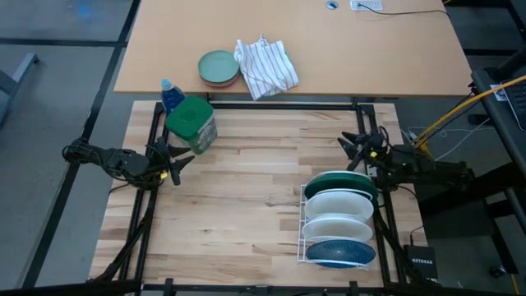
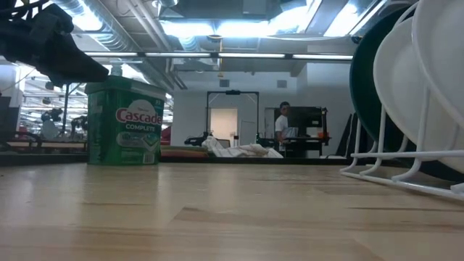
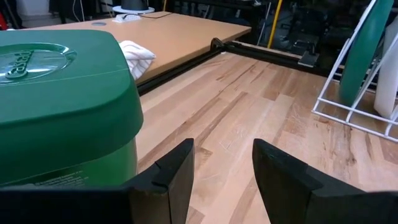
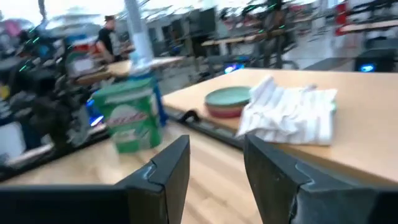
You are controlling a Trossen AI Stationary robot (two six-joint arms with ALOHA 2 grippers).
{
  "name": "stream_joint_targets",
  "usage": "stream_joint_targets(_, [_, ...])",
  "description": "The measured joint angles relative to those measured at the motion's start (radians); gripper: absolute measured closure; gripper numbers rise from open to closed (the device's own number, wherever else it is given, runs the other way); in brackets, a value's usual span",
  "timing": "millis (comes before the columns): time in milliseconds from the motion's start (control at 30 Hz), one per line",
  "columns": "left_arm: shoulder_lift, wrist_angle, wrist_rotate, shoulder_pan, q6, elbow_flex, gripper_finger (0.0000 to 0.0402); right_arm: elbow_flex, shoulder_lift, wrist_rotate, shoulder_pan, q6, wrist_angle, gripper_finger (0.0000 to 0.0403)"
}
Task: Sort dishes
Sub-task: Return to Home Position
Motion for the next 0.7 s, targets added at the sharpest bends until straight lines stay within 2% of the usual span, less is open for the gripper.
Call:
stream_joint_targets(133, [0.000,-0.003,0.000,0.000,0.000,0.000,0.0249,0.006,-0.003,0.087,0.000,0.007,-0.018,0.0249])
stream_joint_targets(533, [0.000,-0.061,0.001,0.000,0.020,0.000,0.0249,0.005,-0.002,0.068,0.000,0.115,-0.272,0.0249])
stream_joint_targets(700, [0.000,-0.116,0.001,0.000,-0.053,0.000,0.0249,-0.023,-0.002,0.039,0.000,0.165,-0.294,0.0249])
